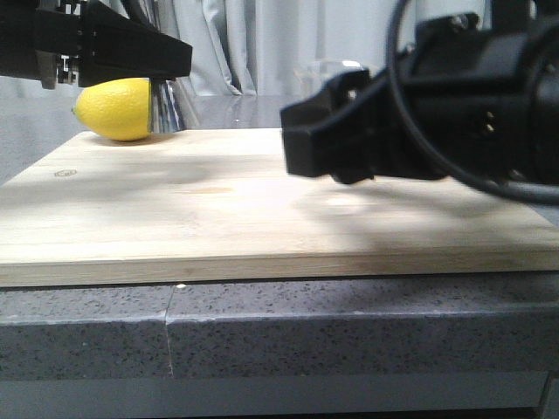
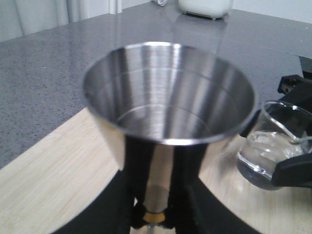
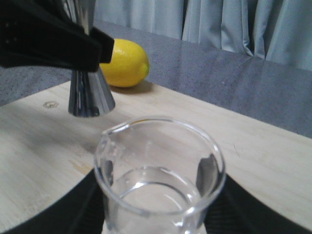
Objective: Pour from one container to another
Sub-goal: 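Grasp and lift the glass beaker with the right gripper toward the jigger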
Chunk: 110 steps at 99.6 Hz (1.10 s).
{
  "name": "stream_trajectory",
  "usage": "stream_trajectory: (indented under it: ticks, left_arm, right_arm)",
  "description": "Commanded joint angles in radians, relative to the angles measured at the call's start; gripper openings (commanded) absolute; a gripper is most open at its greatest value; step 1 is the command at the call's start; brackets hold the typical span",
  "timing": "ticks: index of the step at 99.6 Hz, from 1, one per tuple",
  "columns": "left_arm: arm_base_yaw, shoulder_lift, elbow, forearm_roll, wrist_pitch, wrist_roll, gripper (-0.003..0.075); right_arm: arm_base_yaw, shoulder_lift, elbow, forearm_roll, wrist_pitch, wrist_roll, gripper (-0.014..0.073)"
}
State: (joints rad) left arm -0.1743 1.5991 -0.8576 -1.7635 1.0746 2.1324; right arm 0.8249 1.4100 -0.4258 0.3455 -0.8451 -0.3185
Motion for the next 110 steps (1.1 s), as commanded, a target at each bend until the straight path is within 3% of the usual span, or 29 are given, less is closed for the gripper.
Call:
stream_trajectory:
  ticks: [1,31,81,110]
  left_arm:
    - [-0.008,-0.027,-0.032,-0.033,0.08,-0.04,-0.0019]
    - [-0.008,-0.027,-0.032,0.062,0.126,-0.073,-0.0019]
    - [-0.008,-0.027,-0.032,0.16,0.182,-0.12,-0.0019]
    - [-0.008,-0.027,-0.032,0.192,0.182,-0.152,-0.0019]
  right_arm:
    - [-0.002,-0.022,-0.071,-0.024,-0.041,-0.046,0.027]
    - [-0.046,-0.022,-0.231,-0.024,0.084,-0.103,0.027]
    - [-0.104,-0.062,-0.45,-0.028,0.427,-0.365,0.027]
    - [-0.104,-0.062,-0.558,-0.136,0.551,-0.397,0.027]
